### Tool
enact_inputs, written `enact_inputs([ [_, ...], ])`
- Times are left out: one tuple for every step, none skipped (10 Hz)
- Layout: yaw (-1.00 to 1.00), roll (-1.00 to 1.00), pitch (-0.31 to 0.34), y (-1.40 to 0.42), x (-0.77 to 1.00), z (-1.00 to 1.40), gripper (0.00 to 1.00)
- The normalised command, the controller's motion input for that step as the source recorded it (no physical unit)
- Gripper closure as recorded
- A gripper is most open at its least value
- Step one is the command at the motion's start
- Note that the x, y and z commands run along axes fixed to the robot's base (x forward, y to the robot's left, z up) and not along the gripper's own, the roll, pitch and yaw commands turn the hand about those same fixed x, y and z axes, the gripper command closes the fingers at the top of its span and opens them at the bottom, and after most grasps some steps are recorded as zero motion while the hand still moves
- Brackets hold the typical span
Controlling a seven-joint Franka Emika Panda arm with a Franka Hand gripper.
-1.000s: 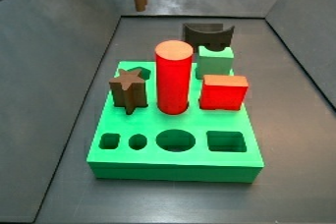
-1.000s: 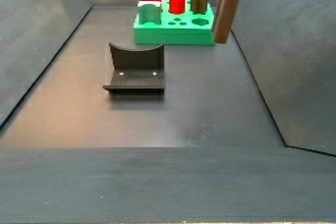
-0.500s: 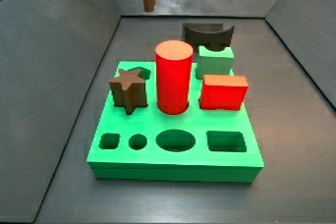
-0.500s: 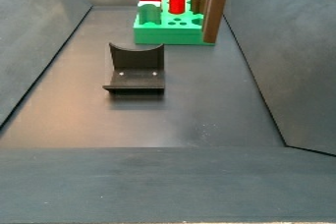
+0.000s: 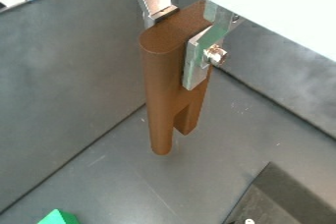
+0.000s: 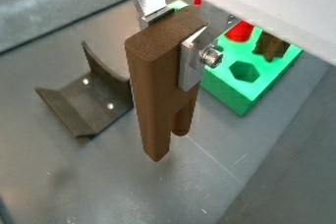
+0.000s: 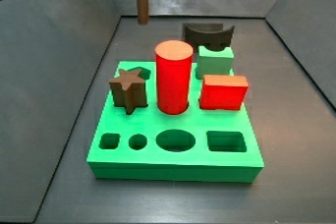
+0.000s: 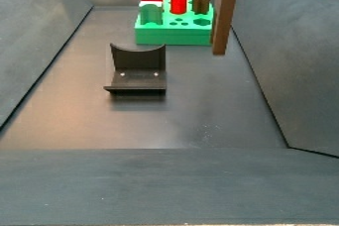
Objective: Pick up the square-circle object. Move up. Rotate the square-circle object. Move to above the board. Insert the square-circle object.
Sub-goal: Rotate the square-circle object.
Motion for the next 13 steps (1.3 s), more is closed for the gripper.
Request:
enact_inputs([
  [0.01, -0.14, -0.036, 0.01, 0.03, -1.0, 1.0],
  [0.0, -0.14, -0.052, 0.01, 0.03, -1.0, 1.0],
  [-0.01, -0.15, -0.053, 0.01, 0.04, -1.0, 1.0],
  [-0.01, -0.15, -0.054, 0.01, 0.04, -0.87, 1.0],
  [-0.01, -0.16, -0.052, 0.0, 0.04, -0.73, 1.0],
  [-0.02, -0.16, -0.062, 0.0, 0.03, -0.53, 1.0],
  [-0.02, -0.16, -0.066, 0.0, 0.03, -0.39, 1.0],
  [-0.02, -0.16, -0.069, 0.0, 0.02, -0.21, 1.0],
  [-0.02, -0.16, -0.059, 0.0, 0.01, -0.19, 1.0],
  [-0.02, -0.16, -0.059, 0.0, 0.01, -0.19, 1.0],
  [-0.02, -0.16, -0.057, 0.0, 0.0, -0.19, 1.0],
  [-0.02, -0.16, -0.058, 0.0, 0.0, -0.19, 1.0],
  [-0.02, -0.16, -0.059, 0.0, 0.01, -0.19, 1.0],
])
